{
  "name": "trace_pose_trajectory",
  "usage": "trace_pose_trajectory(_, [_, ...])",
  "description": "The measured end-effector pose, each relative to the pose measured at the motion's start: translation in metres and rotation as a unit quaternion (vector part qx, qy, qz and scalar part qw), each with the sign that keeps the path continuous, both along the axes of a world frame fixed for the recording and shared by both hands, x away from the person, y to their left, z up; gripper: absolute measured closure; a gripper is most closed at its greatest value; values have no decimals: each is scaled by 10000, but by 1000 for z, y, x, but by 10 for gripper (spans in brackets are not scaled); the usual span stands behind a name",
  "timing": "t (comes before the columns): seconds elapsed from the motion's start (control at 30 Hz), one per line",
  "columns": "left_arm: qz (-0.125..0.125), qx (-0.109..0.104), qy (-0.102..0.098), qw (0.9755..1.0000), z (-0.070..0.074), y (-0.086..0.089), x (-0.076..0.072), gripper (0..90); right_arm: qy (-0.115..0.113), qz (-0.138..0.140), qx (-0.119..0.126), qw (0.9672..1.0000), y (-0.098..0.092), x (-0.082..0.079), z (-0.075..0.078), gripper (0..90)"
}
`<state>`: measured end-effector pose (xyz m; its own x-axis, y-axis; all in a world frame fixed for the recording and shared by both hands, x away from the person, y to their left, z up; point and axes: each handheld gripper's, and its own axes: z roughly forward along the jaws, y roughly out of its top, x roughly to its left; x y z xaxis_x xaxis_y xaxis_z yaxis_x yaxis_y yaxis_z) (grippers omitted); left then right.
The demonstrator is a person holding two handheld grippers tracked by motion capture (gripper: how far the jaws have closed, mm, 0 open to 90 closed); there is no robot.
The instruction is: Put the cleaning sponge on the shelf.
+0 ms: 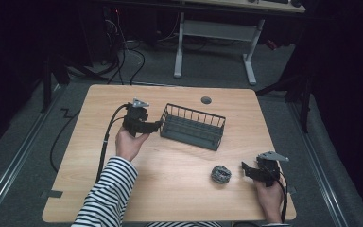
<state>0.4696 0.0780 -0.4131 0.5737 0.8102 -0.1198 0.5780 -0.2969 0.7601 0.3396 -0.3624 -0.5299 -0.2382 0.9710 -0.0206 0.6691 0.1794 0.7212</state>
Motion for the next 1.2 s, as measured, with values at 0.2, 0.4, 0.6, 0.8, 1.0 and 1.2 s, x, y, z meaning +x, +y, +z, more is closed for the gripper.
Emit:
trace_pose_trajectory(0.2, [-49,164,-9,9999,9,-12,13,375,0,2,1,10000,0,0,0,294])
trace_pose_trajectory(0.4, [-155,332,135,9992,17,-27,29,395,-1,10,0,10000,0,0,0,294])
trace_pose_trajectory(0.6, [-108,556,332,9978,16,-38,46,398,4,4,7,10000,0,0,0,294])
trace_pose_trajectory(0.8, [-74,846,453,9954,6,-46,57,417,4,8,8,10000,0,0,0,293])
trace_pose_trajectory(1.0, [-31,1053,622,9925,-7,-47,64,474,6,15,10,10000,0,0,0,293])
trace_pose_trajectory(1.2, [-111,1125,684,9912,-12,-49,64,538,6,18,10,10000,0,0,0,293])
